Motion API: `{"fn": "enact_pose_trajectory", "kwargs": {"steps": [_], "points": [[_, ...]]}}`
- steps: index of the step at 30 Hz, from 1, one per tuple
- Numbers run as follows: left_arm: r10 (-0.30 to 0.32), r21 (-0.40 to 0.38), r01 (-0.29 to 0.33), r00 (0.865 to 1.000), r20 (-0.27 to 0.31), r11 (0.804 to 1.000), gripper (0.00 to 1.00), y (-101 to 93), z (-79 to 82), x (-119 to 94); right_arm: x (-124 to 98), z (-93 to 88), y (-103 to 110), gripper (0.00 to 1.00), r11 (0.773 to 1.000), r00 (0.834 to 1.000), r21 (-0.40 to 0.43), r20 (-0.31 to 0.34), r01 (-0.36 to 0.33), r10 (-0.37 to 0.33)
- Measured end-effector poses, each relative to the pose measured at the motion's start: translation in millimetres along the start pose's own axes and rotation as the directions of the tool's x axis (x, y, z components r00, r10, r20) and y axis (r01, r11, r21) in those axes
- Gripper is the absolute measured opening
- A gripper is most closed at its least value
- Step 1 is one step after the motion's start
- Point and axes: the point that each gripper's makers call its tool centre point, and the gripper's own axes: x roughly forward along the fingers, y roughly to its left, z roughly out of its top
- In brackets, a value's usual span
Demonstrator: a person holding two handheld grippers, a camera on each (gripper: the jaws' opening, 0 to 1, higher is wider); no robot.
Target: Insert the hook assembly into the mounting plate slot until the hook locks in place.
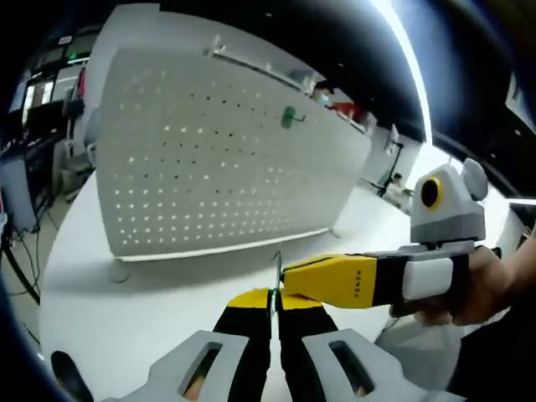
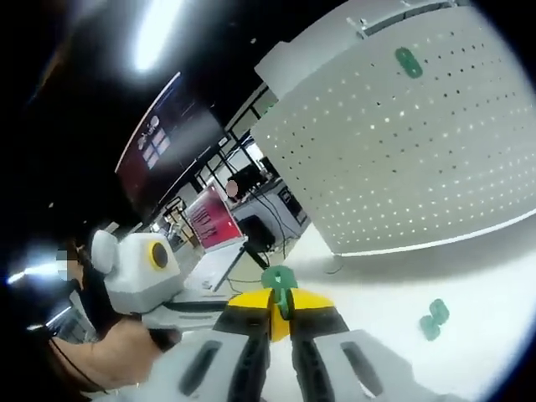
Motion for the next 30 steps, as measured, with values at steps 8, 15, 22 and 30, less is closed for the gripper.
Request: {"fn": "enact_pose_trajectory", "kwargs": {"steps": [8, 15, 22, 30], "points": [[-0.003, 0.003, 0.003, 1.0, -0.021, 1.0, 0.01, -0.4, -7.8, 0.3, -1.5, -7.9, -1.7, 0.0, 1.0, 1.0, 0.008, -0.017, 0.008, -0.007], [-0.016, 0.091, 0.021, 0.999, -0.049, 0.996, 0.03, -2.5, -14.4, 2.9, -3.1, -12.8, -6.1, 0.0, 1.0, 0.999, -0.011, -0.038, 0.013, -0.014], [-0.033, 0.036, 0.035, 0.998, -0.056, 0.999, 0.26, -4.4, -16.0, 4.5, -7.6, -9.7, -4.8, 0.0, 0.999, 0.999, -0.049, -0.043, 0.0, -0.002], [-0.024, 0.037, 0.025, 0.999, -0.034, 0.999, 0.63, -8.1, -15.5, -2.1, -10.3, -11.4, 4.4, 0.0, 0.994, 0.995, -0.089, -0.078, -0.064, 0.057]]}}
